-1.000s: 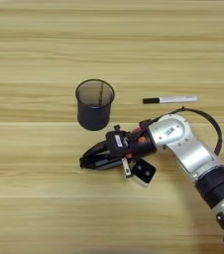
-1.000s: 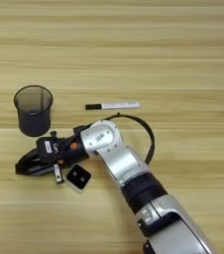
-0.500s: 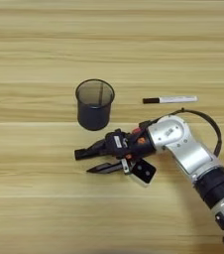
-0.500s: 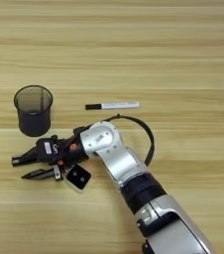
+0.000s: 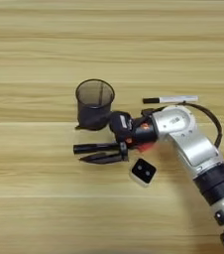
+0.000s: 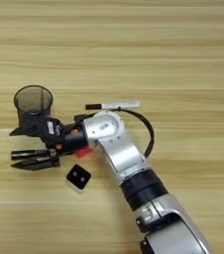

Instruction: Move the objects on the table

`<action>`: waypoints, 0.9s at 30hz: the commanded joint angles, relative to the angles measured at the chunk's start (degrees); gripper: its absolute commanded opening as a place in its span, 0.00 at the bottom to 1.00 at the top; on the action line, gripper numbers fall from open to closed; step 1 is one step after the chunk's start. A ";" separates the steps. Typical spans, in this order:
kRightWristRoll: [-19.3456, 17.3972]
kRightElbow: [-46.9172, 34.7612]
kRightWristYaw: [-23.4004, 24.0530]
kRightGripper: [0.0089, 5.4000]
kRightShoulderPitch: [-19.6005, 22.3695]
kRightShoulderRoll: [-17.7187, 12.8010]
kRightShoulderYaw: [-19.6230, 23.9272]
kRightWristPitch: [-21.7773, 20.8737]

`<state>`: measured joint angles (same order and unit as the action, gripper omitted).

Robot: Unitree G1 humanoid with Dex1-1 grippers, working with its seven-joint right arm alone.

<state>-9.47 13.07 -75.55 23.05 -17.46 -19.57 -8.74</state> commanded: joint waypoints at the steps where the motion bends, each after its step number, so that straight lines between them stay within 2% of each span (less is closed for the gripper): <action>1: -4.78 -5.47 2.30 0.77 4.17 0.41 3.80 2.81; 4: -9.45 -6.92 6.14 0.85 6.69 2.47 8.38 6.13; 8: -12.34 -5.54 12.37 0.97 11.02 3.75 14.44 8.06; 11: -13.92 -4.47 14.35 0.99 13.99 1.25 19.51 7.85; 16: -15.22 -2.34 16.28 0.99 17.21 -2.31 25.47 6.95; 19: -14.13 0.09 19.28 0.99 19.42 -3.74 27.84 6.68; 23: -12.23 2.88 22.48 0.99 21.12 -4.70 28.65 6.24; 27: -8.48 7.98 27.70 0.99 23.73 -5.74 28.91 6.07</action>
<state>-19.67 20.81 -51.84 39.95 -20.53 8.14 -1.51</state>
